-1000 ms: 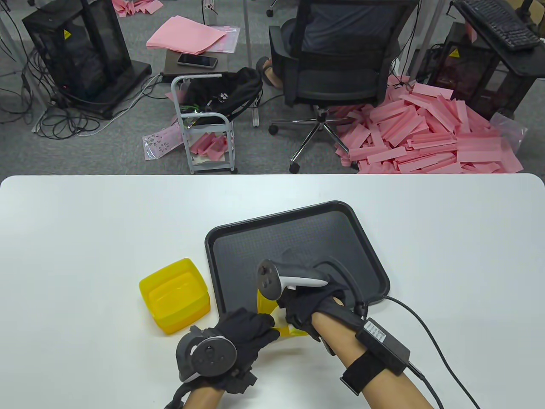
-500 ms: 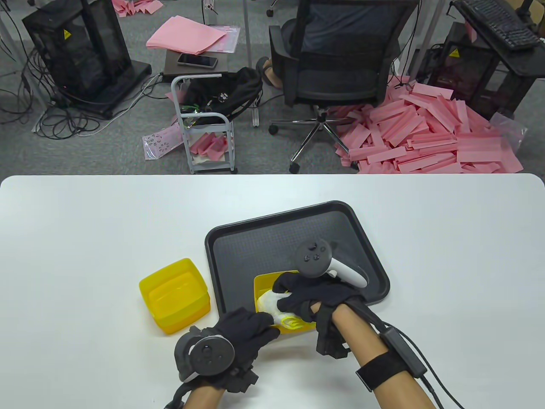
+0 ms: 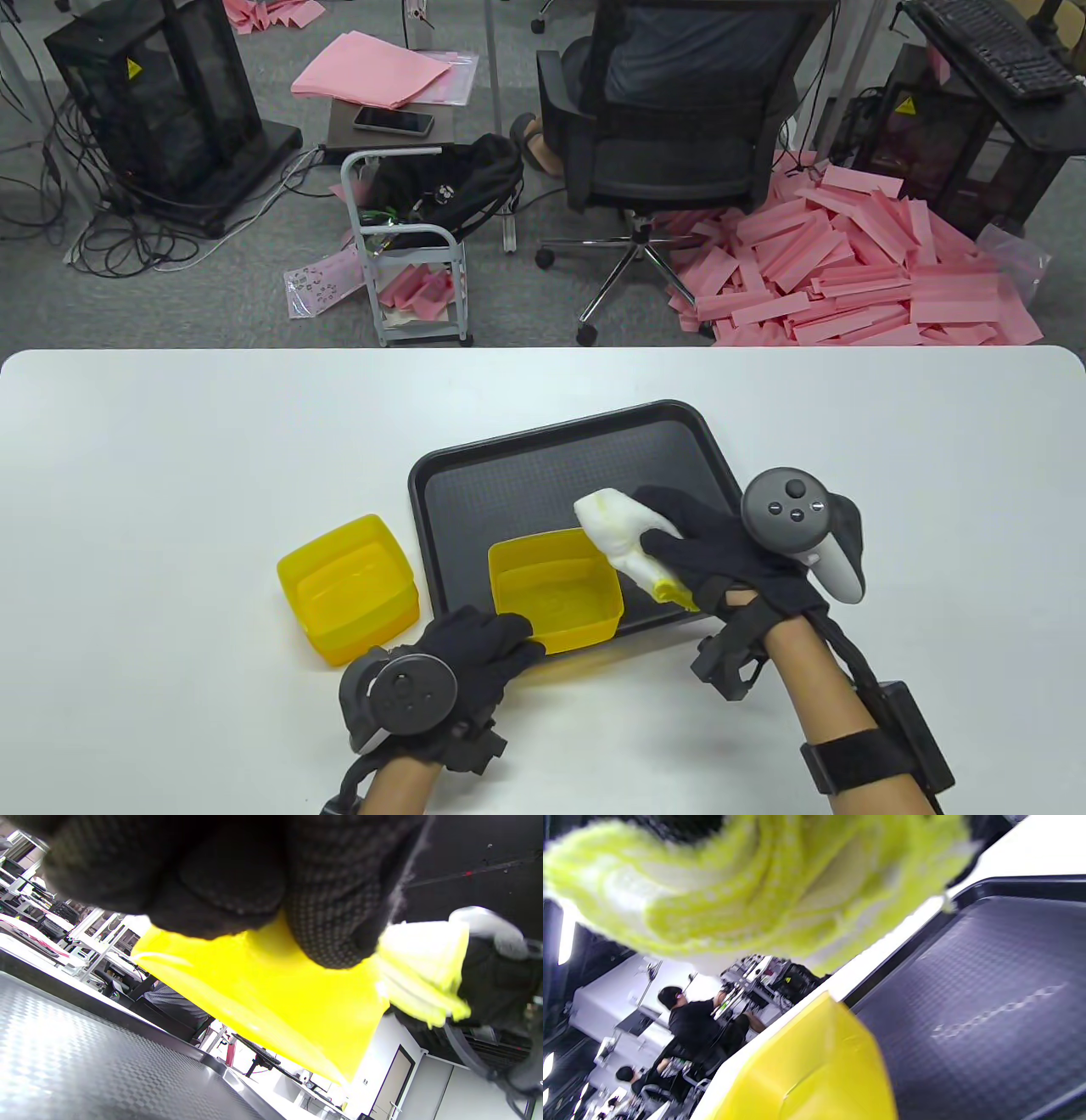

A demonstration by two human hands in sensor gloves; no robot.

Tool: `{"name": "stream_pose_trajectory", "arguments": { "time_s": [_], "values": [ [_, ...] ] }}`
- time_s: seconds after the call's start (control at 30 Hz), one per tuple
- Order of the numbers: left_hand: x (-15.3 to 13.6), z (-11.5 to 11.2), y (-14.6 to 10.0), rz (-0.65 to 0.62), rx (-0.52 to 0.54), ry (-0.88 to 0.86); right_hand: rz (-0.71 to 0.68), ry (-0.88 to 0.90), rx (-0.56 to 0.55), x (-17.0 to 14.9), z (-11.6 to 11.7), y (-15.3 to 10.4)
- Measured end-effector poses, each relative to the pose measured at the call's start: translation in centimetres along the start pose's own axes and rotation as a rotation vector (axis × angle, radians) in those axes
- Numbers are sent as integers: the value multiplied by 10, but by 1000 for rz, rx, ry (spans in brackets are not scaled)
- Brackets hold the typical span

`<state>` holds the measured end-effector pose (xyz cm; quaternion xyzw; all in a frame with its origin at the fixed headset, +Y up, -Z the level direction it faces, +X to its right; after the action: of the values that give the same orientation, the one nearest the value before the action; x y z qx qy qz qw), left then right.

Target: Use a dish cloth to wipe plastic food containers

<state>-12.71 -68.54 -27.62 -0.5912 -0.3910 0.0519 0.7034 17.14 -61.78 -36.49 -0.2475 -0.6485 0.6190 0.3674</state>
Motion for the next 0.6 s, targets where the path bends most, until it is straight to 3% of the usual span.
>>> {"name": "stream_pose_trajectory", "arguments": {
  "time_s": [0.17,0.47,0.6],
  "values": [
    [-4,4,-1,-2,27,-24,45,49,14,-35,13,-13],
    [-7,7,-2,14,50,-25,35,312,122,-58,93,-31],
    [-7,8,-4,8,63,-28,11,418,57,-63,113,-36]
  ]
}}
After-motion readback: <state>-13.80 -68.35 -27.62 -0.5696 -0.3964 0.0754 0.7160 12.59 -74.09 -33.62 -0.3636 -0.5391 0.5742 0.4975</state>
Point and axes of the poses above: the tracker on the back of each hand, its own x axis roughly to the thumb side, its own y axis roughly from the wrist to the fingertips, z = x × y, the point moved 4 cm from there along y, roughly from the wrist to the fingertips, and after that the axes turned 13 degrees about -x, right-handed, at the moved point
